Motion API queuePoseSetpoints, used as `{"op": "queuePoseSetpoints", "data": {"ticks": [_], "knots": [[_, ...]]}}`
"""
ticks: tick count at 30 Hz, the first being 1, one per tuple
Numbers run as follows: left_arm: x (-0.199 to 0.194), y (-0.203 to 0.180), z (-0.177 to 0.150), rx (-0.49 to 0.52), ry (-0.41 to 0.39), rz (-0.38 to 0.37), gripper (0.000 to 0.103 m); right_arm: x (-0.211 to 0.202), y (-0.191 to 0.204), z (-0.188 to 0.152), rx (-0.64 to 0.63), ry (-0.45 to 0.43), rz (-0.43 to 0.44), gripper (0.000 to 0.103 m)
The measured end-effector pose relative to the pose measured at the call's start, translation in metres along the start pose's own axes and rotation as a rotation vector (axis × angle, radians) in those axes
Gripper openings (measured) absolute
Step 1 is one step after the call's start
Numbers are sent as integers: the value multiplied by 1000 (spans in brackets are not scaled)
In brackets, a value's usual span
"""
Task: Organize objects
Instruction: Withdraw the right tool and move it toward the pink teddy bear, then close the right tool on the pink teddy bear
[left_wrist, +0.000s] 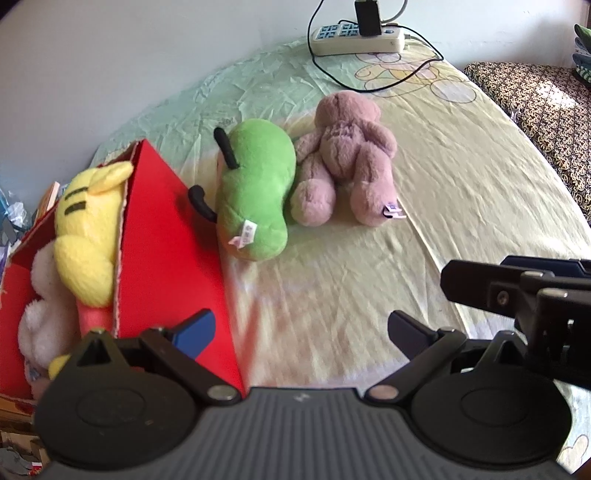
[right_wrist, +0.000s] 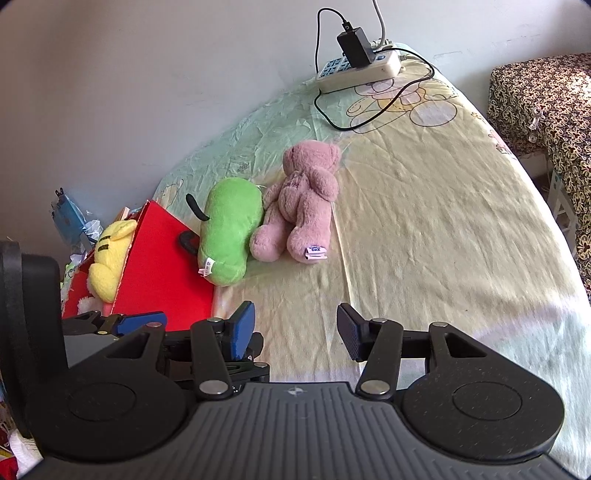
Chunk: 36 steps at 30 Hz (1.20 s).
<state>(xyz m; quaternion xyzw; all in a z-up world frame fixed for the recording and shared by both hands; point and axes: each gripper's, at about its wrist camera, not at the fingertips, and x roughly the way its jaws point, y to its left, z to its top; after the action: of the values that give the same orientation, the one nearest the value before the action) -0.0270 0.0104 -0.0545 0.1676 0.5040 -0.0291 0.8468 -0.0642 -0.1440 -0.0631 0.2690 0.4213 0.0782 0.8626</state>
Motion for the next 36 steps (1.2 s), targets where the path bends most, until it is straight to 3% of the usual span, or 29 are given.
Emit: {"op": "queuePoseSetpoints", "data": {"ticks": [14,25,36], "knots": [[12,2,-2,-39,-64,-134,101,23,-24,2,57,34,1,52],[25,2,9,-60,-90,-314,102,49,-33,33,59,38,53,38],[35,16,5,-94,-105,-369,102,98,-29,67,43,90,100,38]]}}
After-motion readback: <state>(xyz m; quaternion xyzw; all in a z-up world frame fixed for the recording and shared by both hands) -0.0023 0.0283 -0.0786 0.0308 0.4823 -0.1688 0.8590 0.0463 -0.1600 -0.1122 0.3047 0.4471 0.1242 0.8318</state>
